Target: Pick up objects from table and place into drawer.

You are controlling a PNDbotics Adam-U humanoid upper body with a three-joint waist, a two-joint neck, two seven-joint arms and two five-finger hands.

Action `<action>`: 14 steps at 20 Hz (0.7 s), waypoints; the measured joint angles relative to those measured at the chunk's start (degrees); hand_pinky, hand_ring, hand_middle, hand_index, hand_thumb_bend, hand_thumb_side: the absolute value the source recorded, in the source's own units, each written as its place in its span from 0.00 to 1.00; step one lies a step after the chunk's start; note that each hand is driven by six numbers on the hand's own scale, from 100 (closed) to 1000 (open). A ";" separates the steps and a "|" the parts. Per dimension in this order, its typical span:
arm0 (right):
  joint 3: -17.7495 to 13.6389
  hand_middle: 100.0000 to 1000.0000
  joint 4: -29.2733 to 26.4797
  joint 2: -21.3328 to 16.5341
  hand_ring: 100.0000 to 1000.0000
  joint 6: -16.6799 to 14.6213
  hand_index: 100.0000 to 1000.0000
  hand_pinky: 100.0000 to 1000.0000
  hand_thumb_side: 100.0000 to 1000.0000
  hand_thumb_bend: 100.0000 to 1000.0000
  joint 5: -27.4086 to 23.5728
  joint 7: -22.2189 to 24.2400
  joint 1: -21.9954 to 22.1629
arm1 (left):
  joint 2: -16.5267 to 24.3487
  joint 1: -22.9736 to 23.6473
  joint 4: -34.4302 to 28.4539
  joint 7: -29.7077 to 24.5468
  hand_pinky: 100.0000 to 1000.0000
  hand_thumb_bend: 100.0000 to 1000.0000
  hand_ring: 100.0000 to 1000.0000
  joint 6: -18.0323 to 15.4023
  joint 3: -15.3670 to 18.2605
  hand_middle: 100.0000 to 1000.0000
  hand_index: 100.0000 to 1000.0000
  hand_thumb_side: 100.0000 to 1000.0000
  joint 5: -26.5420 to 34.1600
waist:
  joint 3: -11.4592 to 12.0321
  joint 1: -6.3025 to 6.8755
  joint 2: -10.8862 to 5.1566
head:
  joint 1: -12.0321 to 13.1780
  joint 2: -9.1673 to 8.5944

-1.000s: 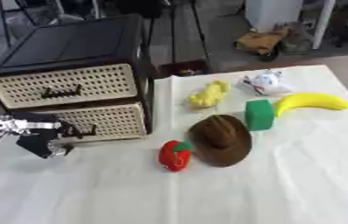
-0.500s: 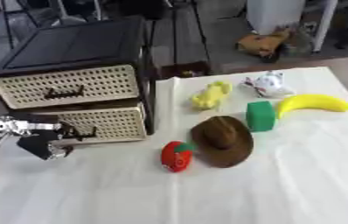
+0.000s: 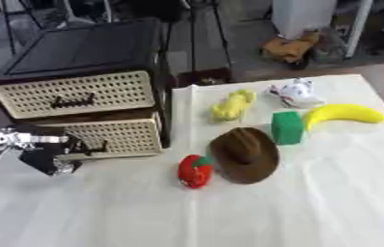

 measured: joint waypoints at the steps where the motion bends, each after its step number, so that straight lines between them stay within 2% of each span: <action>1: -0.01 0.72 0.00 0.03 0.78 0.03 0.80 0.66 1.00 0.00 0.00 -0.04 0.14 | 0.01 0.13 -0.23 -0.12 0.00 0.00 0.00 0.12 -0.18 0.00 0.63 0.50 0.26 | 0.03 0.00 -0.07 | -0.03 0.01; 14: 0.00 0.72 0.00 0.04 0.77 0.14 0.80 0.66 1.00 0.00 0.00 -0.20 0.45 | 0.60 1.43 -4.47 -1.04 0.00 0.00 0.00 1.04 -2.50 0.00 0.62 0.46 0.49 | 1.02 -0.47 -0.78 | -0.43 0.86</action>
